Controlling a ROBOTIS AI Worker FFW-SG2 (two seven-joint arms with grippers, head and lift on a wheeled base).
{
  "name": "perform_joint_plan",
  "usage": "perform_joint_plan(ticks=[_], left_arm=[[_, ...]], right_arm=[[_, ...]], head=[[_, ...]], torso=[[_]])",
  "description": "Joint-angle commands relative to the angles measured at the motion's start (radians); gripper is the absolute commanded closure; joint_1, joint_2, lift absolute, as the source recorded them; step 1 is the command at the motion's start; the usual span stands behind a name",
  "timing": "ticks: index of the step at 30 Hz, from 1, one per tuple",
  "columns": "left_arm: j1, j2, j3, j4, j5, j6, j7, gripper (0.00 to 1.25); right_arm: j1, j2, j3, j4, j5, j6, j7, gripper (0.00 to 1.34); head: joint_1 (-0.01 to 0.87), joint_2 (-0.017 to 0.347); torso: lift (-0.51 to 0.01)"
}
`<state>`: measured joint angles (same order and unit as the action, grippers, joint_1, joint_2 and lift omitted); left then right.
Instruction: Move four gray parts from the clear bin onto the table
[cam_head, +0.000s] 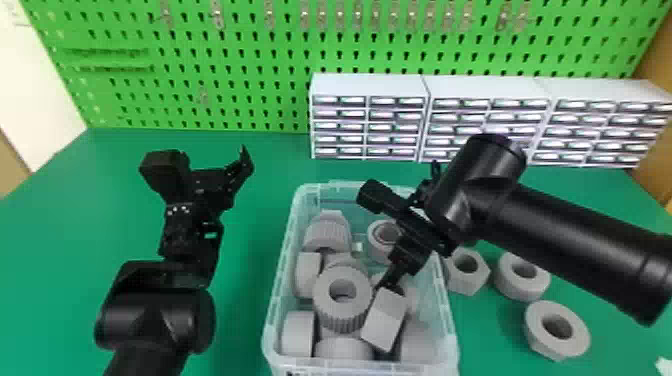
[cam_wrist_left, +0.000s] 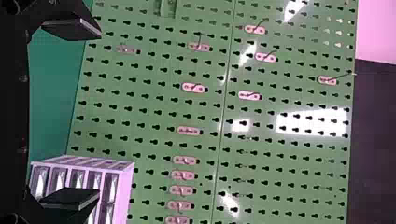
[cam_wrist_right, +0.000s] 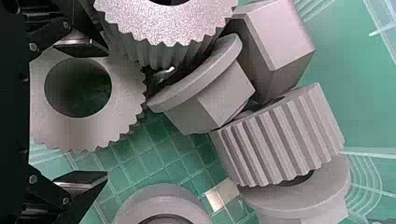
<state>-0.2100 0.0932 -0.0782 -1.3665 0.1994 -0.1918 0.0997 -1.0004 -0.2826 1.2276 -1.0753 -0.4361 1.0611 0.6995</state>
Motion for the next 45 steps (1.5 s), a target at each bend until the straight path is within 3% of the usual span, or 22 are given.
perform_joint_plan(ticks=[1,23,26,30,37,45], left_arm=[[-0.002,0.000,0.000,0.001,0.002,-0.001,0.000,0.10],[-0.005,0.026,-0.015,0.001,0.023,-0.011,0.003,0.10],[-0.005,0.026,-0.017,0.001,0.023,-0.011,0.006,0.10],[-0.005,0.026,-0.017,0.001,0.023,-0.011,0.008,0.10],[-0.003,0.026,-0.017,0.001,0.023,-0.011,0.008,0.10],[-0.002,0.026,-0.017,0.001,0.023,-0.011,0.008,0.10]], right_arm=[[-0.001,-0.001,0.006,0.005,-0.003,-0.001,0.000,0.34],[-0.007,-0.017,0.036,0.035,-0.013,0.016,0.000,0.36],[-0.007,-0.015,0.038,0.037,-0.013,0.017,0.000,0.47],[-0.007,-0.012,0.033,0.043,-0.015,0.028,0.000,0.78],[-0.009,-0.010,0.029,0.043,-0.016,0.043,-0.023,0.94],[-0.010,-0.010,0.026,0.043,-0.007,0.045,-0.025,0.95]], head=[[0.693,0.072],[0.693,0.072],[0.693,0.072],[0.693,0.072],[0.693,0.072],[0.693,0.072]], torso=[[-0.052],[-0.052],[-0.052],[-0.052],[-0.052],[-0.052]])
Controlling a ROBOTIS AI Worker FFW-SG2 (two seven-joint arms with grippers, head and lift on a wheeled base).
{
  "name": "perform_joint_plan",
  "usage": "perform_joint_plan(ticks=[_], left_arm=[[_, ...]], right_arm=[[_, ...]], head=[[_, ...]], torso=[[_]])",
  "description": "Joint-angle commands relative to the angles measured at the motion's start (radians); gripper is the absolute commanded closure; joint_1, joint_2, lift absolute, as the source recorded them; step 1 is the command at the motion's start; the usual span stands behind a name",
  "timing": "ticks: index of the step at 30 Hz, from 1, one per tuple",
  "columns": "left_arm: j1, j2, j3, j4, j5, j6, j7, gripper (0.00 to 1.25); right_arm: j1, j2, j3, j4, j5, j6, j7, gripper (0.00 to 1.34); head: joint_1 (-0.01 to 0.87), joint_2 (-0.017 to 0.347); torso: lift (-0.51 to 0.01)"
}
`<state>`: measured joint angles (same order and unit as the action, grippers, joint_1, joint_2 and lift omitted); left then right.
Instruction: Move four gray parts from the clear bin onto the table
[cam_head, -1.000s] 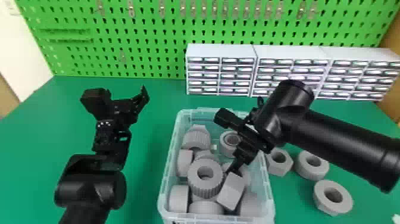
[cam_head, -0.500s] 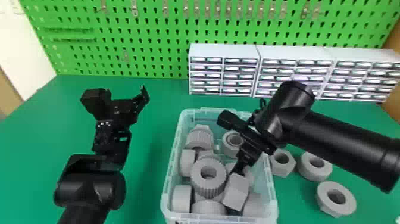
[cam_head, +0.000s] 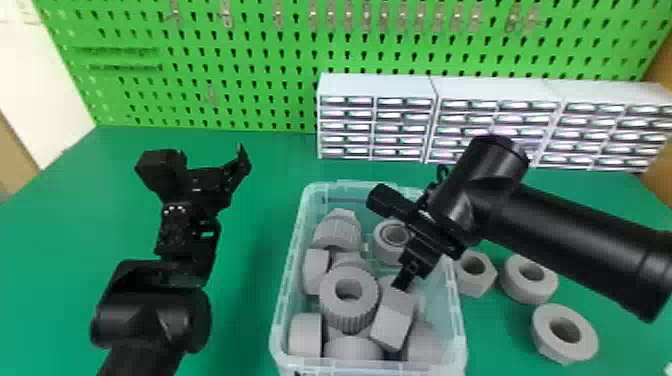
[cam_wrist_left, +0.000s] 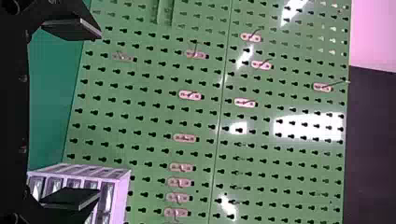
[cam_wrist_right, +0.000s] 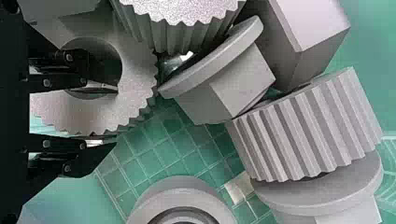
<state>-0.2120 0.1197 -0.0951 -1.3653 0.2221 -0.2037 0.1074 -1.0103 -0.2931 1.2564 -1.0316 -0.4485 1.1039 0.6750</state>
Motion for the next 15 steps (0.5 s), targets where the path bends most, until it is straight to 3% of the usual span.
perform_joint_plan(ticks=[1,15], left_arm=[[0.000,0.000,0.000,0.000,0.000,0.001,0.000,0.10],[0.005,0.001,-0.003,-0.001,0.000,0.001,0.000,0.10]], right_arm=[[-0.001,0.000,-0.006,-0.001,0.005,0.008,0.000,0.95],[-0.011,0.003,-0.061,-0.022,0.037,0.062,0.002,0.96]], head=[[0.693,0.072],[0.693,0.072]], torso=[[-0.052],[-0.052]])
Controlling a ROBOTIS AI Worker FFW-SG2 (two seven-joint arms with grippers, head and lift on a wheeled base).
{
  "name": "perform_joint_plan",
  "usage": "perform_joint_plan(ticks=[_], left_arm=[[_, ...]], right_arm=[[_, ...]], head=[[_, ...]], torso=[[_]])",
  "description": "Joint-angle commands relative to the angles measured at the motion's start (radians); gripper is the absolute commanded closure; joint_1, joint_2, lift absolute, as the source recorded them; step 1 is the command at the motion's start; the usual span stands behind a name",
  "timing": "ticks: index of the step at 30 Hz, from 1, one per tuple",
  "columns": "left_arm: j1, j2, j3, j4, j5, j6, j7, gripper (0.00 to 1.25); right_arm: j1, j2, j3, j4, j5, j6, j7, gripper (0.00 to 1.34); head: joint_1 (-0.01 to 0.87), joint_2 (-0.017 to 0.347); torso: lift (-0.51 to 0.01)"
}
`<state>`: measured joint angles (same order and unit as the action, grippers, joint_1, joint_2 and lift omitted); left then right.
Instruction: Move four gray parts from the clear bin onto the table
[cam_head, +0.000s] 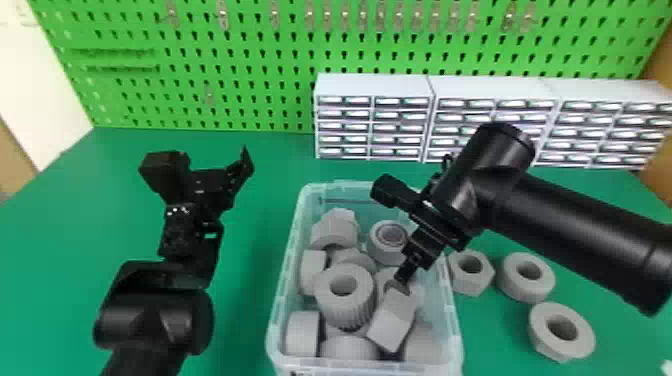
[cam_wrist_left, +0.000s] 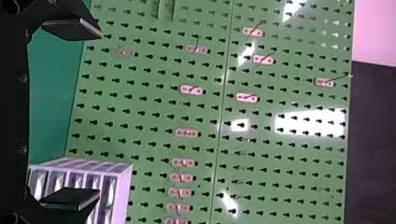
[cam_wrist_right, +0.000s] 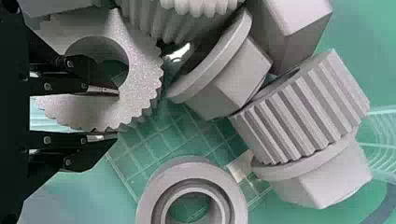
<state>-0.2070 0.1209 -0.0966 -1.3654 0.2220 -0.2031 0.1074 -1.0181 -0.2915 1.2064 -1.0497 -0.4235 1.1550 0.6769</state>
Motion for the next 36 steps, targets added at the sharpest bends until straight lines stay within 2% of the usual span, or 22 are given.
perform_joint_plan(ticks=[1,36], left_arm=[[0.000,0.000,-0.002,0.000,0.000,-0.001,0.000,0.10],[0.006,0.009,-0.015,-0.001,-0.001,0.001,0.008,0.10]], right_arm=[[-0.005,0.002,-0.013,-0.007,0.012,0.012,0.000,0.96],[-0.014,0.000,-0.088,-0.012,0.069,0.031,0.007,0.96]], head=[[0.693,0.072],[0.693,0.072]], torso=[[-0.052],[-0.052]])
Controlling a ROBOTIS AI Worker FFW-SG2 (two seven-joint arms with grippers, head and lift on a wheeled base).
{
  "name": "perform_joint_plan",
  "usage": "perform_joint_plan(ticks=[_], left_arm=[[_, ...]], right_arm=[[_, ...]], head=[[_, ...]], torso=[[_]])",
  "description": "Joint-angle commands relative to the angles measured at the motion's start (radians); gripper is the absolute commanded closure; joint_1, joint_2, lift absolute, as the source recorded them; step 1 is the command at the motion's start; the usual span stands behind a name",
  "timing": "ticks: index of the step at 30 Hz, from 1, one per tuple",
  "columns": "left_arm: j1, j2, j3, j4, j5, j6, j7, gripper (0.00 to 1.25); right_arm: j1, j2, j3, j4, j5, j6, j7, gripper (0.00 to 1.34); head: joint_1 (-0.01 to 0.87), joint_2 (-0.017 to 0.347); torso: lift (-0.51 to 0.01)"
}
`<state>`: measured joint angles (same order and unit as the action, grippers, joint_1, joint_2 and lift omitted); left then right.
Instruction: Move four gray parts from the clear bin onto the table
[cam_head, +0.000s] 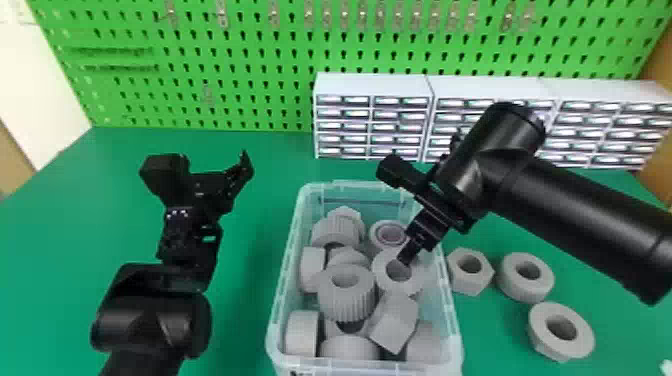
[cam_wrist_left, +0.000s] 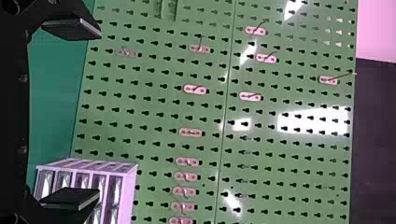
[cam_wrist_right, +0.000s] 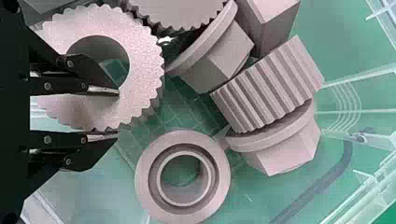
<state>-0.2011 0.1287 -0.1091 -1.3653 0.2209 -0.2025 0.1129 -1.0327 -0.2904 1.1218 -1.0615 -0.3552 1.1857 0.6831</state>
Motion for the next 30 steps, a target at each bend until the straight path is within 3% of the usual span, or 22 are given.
perform_joint_plan(ticks=[1,11,30], left_arm=[[0.000,0.002,-0.003,0.000,0.000,0.000,0.004,0.10],[0.000,0.008,-0.012,0.000,0.003,0.000,0.010,0.10],[0.000,0.009,-0.017,0.000,0.005,0.000,0.014,0.10]], right_arm=[[-0.001,-0.001,-0.008,0.000,0.002,0.000,0.003,0.96],[-0.007,0.003,-0.071,0.000,0.070,0.000,0.042,0.96],[-0.024,0.017,-0.139,0.000,0.124,-0.001,0.052,0.96]], head=[[0.693,0.072],[0.693,0.072],[0.693,0.072]], torso=[[-0.052],[-0.052],[-0.052]])
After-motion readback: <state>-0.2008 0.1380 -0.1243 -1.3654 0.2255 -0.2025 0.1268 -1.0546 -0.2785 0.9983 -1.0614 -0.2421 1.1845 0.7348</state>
